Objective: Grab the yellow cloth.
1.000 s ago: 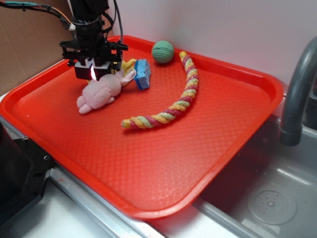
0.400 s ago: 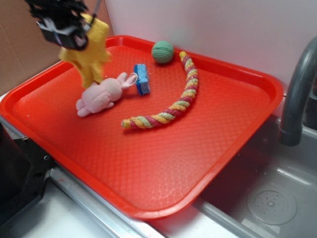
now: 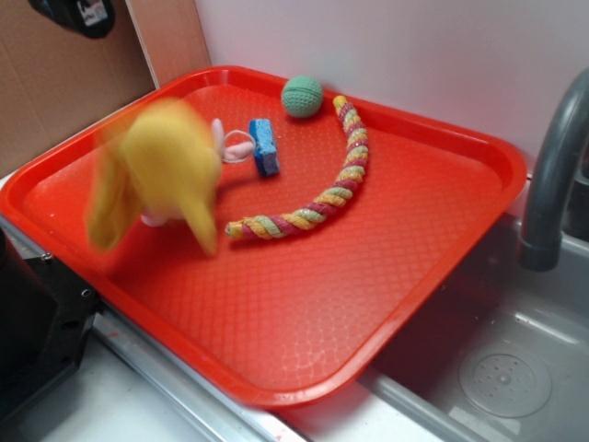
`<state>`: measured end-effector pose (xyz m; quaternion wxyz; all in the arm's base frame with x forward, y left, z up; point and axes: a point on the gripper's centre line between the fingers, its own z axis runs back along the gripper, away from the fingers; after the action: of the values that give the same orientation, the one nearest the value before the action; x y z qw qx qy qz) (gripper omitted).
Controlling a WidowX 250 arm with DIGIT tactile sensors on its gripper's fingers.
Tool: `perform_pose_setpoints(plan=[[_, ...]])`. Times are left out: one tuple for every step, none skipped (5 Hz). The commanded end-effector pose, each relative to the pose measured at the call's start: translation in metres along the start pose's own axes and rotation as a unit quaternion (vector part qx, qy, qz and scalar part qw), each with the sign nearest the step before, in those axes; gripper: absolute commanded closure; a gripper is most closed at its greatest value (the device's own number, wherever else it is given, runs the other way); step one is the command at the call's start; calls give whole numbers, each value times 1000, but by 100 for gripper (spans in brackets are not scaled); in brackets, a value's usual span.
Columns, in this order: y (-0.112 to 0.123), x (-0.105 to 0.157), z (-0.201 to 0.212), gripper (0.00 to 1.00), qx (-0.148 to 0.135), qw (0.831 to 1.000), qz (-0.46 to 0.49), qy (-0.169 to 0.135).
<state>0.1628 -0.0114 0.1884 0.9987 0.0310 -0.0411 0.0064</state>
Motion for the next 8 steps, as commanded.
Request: perform_pose_setpoints(plan=[[1,9,6,100,5,1000,-5,-25],[18,-2,-3,28,-17,996,42,-72],[27,0,-43,0,-55,995,-53,-62],[20,15,-76,0,-91,978,-173,-70],[6,34,-104,0,-110,949,-293,-33],[-21,43,-138,0,-111,928,-356,-10],[-35,36,-151,0,-95,920,-379,8],[-36,32,-149,100,-96,932,-350,-5]])
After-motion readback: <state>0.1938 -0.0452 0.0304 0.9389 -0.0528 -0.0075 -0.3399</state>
